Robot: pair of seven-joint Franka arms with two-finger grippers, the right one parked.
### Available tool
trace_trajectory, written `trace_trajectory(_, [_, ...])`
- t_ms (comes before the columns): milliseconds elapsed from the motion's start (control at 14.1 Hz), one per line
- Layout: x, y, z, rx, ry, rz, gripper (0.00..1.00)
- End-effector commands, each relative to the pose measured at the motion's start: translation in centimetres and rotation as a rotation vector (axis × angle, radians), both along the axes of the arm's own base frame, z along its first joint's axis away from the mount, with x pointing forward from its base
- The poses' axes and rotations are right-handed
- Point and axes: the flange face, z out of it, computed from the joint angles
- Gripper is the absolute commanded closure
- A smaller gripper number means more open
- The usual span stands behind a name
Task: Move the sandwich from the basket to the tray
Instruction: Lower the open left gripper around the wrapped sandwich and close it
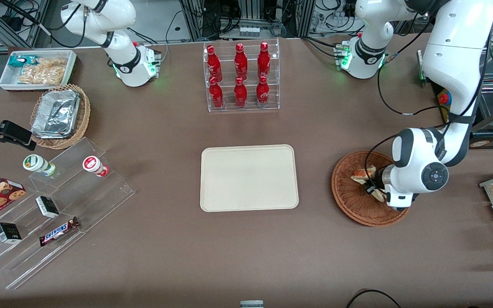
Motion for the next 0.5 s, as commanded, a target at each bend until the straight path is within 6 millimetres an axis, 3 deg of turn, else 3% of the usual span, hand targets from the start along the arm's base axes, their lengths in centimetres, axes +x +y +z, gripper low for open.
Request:
trace_trajectory(0, [1.2, -0.4, 2.6, -0.007, -0.045, 0.004, 0.87])
trace_trajectory(213, [2.6, -1.6, 6.6, -0.01, -0.061, -0.013, 0.87])
trace_trajectory(425, [4.2, -4.6, 12.0, -0.017, -0.056, -0.066, 0.87])
